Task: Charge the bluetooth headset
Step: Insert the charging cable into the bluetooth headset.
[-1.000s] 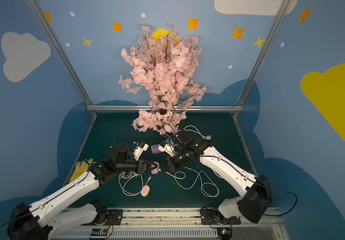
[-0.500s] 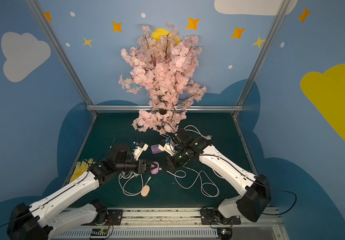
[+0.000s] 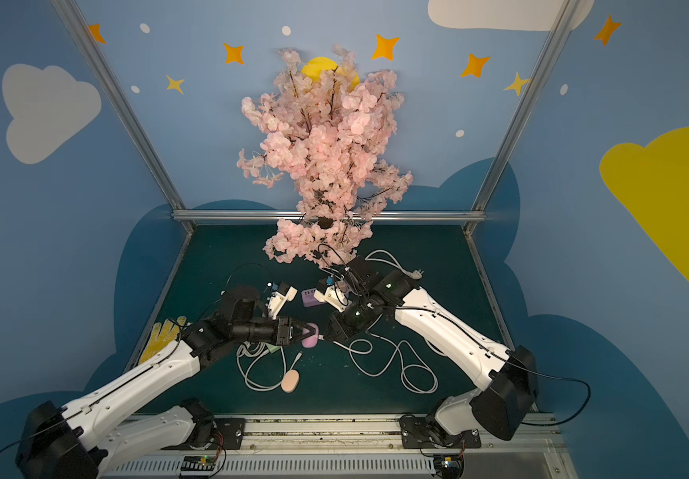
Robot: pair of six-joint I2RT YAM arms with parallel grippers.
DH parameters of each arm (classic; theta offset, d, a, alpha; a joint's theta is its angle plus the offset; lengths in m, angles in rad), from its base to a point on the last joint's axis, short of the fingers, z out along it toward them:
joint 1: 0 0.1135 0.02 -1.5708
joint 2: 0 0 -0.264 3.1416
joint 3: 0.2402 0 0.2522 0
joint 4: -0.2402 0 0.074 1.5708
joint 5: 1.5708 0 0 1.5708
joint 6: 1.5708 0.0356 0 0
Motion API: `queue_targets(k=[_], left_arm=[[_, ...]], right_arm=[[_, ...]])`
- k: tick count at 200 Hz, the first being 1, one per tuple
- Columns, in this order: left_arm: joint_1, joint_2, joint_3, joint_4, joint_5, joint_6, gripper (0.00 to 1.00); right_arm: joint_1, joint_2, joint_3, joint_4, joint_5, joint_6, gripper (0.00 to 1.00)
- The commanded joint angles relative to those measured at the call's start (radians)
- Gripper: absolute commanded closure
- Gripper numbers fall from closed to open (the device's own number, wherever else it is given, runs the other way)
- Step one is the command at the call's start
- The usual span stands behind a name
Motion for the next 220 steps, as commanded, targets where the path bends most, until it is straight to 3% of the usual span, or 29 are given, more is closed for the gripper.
queue_targets(k=[1,80,136,220], left_arm=[[-0.007,-0.01,0.032,0.07,0.075,-0.011,0.96],[-0.005,-0.025,0.03,0.063,0.075,-0.021,0.96],[-0.004,-0.02,0.01,0.072,0.075,-0.024,0.97],[-0.005,-0.045,-0.019,0.102,0.061,-0.044,0.96]], right_arm=[[0.02,0.025,0.023,0.012,0.038,-0.024,1.0],[0.028,0.037,0.048,0.013,0.073,-0.018,1.0],[0.028,0.053,0.087,0.042,0.02,0.021,1.0],[0.058,0.047,0.045,0.146,0.049,0.105,1.0]])
